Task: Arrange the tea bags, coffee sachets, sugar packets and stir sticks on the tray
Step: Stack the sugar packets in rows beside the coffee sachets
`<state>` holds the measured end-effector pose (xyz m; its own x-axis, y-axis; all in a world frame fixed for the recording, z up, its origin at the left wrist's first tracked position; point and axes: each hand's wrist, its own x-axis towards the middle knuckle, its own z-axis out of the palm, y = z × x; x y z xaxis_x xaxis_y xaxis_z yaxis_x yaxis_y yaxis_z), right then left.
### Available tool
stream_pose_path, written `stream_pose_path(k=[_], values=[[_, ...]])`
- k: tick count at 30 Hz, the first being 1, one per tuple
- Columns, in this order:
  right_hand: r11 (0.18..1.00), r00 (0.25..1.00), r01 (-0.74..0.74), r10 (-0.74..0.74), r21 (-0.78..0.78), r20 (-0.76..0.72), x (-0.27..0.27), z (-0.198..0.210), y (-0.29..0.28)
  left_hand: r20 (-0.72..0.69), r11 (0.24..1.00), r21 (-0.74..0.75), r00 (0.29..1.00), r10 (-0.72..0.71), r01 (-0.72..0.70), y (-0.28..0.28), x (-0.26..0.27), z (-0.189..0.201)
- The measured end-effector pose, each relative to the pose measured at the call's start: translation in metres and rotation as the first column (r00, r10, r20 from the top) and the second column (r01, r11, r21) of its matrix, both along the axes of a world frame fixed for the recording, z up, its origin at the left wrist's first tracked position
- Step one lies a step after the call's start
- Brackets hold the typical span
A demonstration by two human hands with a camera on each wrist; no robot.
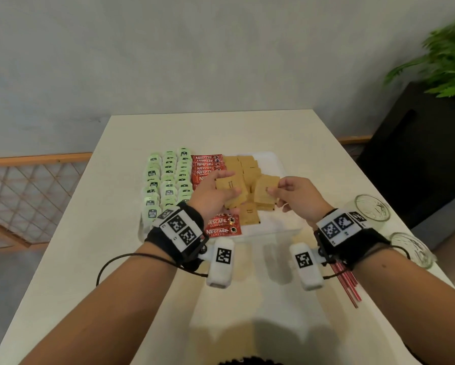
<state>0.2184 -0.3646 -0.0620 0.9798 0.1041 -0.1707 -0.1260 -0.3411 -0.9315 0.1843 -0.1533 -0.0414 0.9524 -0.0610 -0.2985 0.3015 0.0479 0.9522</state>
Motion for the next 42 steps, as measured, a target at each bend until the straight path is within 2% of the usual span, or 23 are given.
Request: stream_pose_path(k=[2, 4, 9, 15, 18, 20, 23, 25, 28, 32, 34, 36, 38, 40, 42], values=[[0.987, 0.999, -0.034, 0.027, -0.158, -0.047, 0.002, -0.013, -0.011, 0.002, 1.000, -0.021, 1.000, 0.016, -0.015, 0.004, -0.003, -0.004], [0.964, 0.992, -0.092, 0.067, -0.249, -0.106, 0.002, -0.024, -0.017, -0.020, 0.999, -0.035, 0.999, 0.028, -0.028, 0.008, -0.005, -0.008], [0.943, 0.993, -0.075, 0.041, -0.323, -0.112, 0.003, -0.030, -0.014, -0.116, 0.988, -0.137, 0.992, 0.049, -0.064, 0.011, -0.008, -0.015], [0.916, 0.994, -0.040, -0.002, -0.398, -0.105, 0.004, -0.028, -0.009, -0.096, 0.975, -0.205, 0.990, -0.108, 0.086, 0.005, -0.013, -0.016], [0.898, 0.999, 0.029, -0.035, -0.439, -0.005, 0.001, -0.025, -0.011, -0.086, 0.970, -0.214, 0.987, -0.132, 0.111, 0.003, -0.015, -0.018], [0.943, 0.999, 0.033, -0.024, -0.332, 0.033, -0.006, -0.015, -0.008, -0.082, 0.971, -0.206, 0.986, -0.142, 0.123, -0.001, -0.016, -0.019], [0.982, 0.989, -0.143, 0.138, -0.127, -0.049, -0.020, 0.005, 0.005, -0.059, 0.977, -0.133, 0.983, -0.175, 0.166, -0.011, -0.017, -0.021], [0.974, 0.977, -0.213, 0.211, -0.083, -0.040, -0.024, 0.010, 0.013, -0.034, 0.979, -0.072, 0.980, -0.194, 0.192, -0.017, -0.016, -0.020], [0.987, 0.989, -0.146, 0.148, -0.063, 0.026, -0.022, 0.008, 0.014, -0.024, 0.986, -0.030, 0.986, -0.167, 0.166, -0.018, -0.013, -0.020], [0.989, 0.996, -0.077, 0.081, 0.130, -0.026, -0.019, 0.007, 0.008, -0.027, 0.985, 0.016, 0.985, -0.173, 0.173, -0.013, -0.010, -0.021], [0.987, 0.998, -0.053, 0.057, 0.152, -0.018, -0.017, 0.007, 0.005, -0.040, 0.985, -0.001, 0.984, -0.174, 0.174, -0.012, -0.008, -0.022], [0.996, 0.999, -0.012, 0.008, 0.086, 0.040, -0.012, 0.007, 0.000, -0.050, 0.989, 0.001, 0.988, -0.148, 0.149, -0.010, -0.006, -0.023], [0.997, 0.996, -0.008, 0.016, -0.080, 0.093, -0.006, 0.005, -0.008, -0.054, 0.995, 0.041, 0.994, -0.092, 0.094, -0.007, -0.002, -0.025], [0.956, 0.991, -0.044, 0.079, -0.290, 0.110, 0.000, 0.000, -0.016, -0.040, 0.991, 0.110, 0.997, -0.071, 0.075, -0.003, -0.001, -0.024], [0.901, 0.984, -0.084, 0.142, -0.425, 0.107, 0.004, -0.006, -0.020, -0.025, 0.984, 0.156, 0.996, -0.081, 0.084, 0.001, -0.001, -0.023]])
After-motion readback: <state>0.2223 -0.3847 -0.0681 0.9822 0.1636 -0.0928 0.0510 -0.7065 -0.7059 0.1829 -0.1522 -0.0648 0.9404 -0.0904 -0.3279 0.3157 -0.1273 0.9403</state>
